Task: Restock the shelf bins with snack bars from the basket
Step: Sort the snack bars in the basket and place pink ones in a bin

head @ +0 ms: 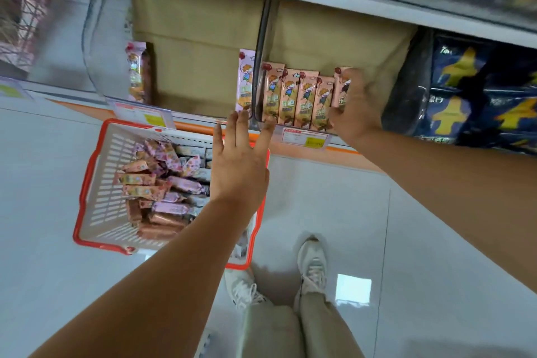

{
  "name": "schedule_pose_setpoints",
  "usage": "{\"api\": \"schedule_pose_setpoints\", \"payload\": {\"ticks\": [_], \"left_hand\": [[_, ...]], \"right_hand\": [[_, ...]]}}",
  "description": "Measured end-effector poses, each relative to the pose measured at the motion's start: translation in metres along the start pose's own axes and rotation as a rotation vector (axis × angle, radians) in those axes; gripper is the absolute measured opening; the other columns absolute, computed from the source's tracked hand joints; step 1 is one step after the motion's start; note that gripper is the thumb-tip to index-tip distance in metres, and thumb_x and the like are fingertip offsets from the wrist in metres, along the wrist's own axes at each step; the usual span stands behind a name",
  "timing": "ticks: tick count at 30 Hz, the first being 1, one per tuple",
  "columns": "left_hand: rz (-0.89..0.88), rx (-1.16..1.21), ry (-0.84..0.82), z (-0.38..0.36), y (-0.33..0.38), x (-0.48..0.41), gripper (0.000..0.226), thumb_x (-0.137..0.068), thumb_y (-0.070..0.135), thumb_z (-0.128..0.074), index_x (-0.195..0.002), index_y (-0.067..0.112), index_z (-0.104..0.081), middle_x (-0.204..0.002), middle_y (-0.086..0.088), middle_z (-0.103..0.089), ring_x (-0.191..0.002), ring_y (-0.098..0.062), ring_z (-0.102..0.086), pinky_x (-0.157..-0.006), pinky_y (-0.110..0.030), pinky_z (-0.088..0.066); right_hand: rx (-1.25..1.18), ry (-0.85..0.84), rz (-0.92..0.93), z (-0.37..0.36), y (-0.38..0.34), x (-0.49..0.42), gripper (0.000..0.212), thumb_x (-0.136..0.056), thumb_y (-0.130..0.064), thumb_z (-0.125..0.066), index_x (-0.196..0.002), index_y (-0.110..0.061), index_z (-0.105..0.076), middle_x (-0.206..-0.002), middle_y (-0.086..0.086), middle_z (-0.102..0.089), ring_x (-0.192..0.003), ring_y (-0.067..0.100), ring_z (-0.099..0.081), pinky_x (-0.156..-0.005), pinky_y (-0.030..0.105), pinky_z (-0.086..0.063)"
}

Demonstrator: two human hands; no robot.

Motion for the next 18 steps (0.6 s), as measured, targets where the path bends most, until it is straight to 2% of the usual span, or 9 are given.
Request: {"api": "schedule_pose_setpoints", "payload": {"ticks": [3, 5, 8, 13, 15, 18], "left_hand": [[0.017, -0.01, -0.023, 0.002, 0.0, -0.002, 0.076, -0.099, 0.029, -0.042, -0.153, 0.029, 0.012, -0.16, -0.018, 0.008, -0.148, -0.032, 0.01, -0.121, -0.049, 0.001], [0.021, -0.027, -0.059, 0.005, 0.0, -0.003, 0.078, -0.099, 0.029, -0.042, -0.152, 0.029, 0.016, -0.16, -0.017, 0.011, -0.148, -0.032, 0.012, -0.12, -0.05, 0.001], [0.025, -0.062, -0.118, 0.009, 0.0, -0.004, 0.079, -0.1, 0.026, -0.039, -0.15, 0.029, 0.022, -0.16, -0.017, 0.014, -0.148, -0.032, 0.015, -0.12, -0.05, 0.003], [0.037, -0.04, -0.184, 0.019, 0.002, -0.006, 0.076, -0.1, 0.025, -0.038, -0.151, 0.03, 0.018, -0.16, -0.016, 0.016, -0.148, -0.03, 0.016, -0.12, -0.049, 0.004], [0.038, -0.024, -0.179, 0.021, 0.001, -0.006, 0.074, -0.101, 0.026, -0.038, -0.151, 0.031, 0.016, -0.16, -0.015, 0.014, -0.148, -0.029, 0.014, -0.12, -0.05, 0.002], [0.026, -0.023, -0.169, 0.02, 0.0, -0.007, 0.073, -0.101, 0.028, -0.039, -0.152, 0.031, 0.012, -0.161, -0.015, 0.01, -0.149, -0.03, 0.011, -0.12, -0.05, 0.001]], "right_hand": [[0.097, -0.014, 0.019, 0.003, 0.0, 0.008, 0.054, -0.089, -0.013, -0.053, -0.14, -0.009, -0.034, -0.129, 0.025, -0.042, -0.115, 0.037, -0.046, -0.097, 0.048, -0.041], [0.101, -0.047, 0.072, 0.008, -0.001, 0.016, 0.051, -0.091, -0.009, -0.048, -0.14, -0.003, -0.036, -0.126, 0.027, -0.045, -0.112, 0.038, -0.048, -0.095, 0.049, -0.042], [0.032, -0.135, 0.144, 0.017, -0.001, 0.023, 0.057, -0.091, -0.002, -0.052, -0.145, -0.013, -0.036, -0.13, 0.022, -0.047, -0.115, 0.035, -0.05, -0.096, 0.048, -0.045], [0.069, -0.269, 0.12, 0.025, -0.003, 0.022, 0.065, -0.093, -0.009, -0.056, -0.15, -0.024, -0.028, -0.131, 0.015, -0.054, -0.112, 0.031, -0.055, -0.091, 0.039, -0.05], [0.089, -0.245, 0.101, 0.027, -0.007, 0.023, 0.068, -0.09, -0.009, -0.058, -0.149, -0.024, -0.027, -0.137, 0.014, -0.046, -0.114, 0.032, -0.054, -0.091, 0.041, -0.05], [0.151, -0.095, 0.115, 0.032, -0.017, 0.03, 0.069, -0.085, -0.011, -0.059, -0.146, -0.021, -0.029, -0.144, 0.014, -0.029, -0.116, 0.033, -0.051, -0.094, 0.046, -0.048]]}}
Point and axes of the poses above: each hand's wrist, its own x-axis away from the middle knuckle, its own z-axis out of the back of the hand, y = z × x, the point moved 3 cm from there along -x, towards the middle knuckle
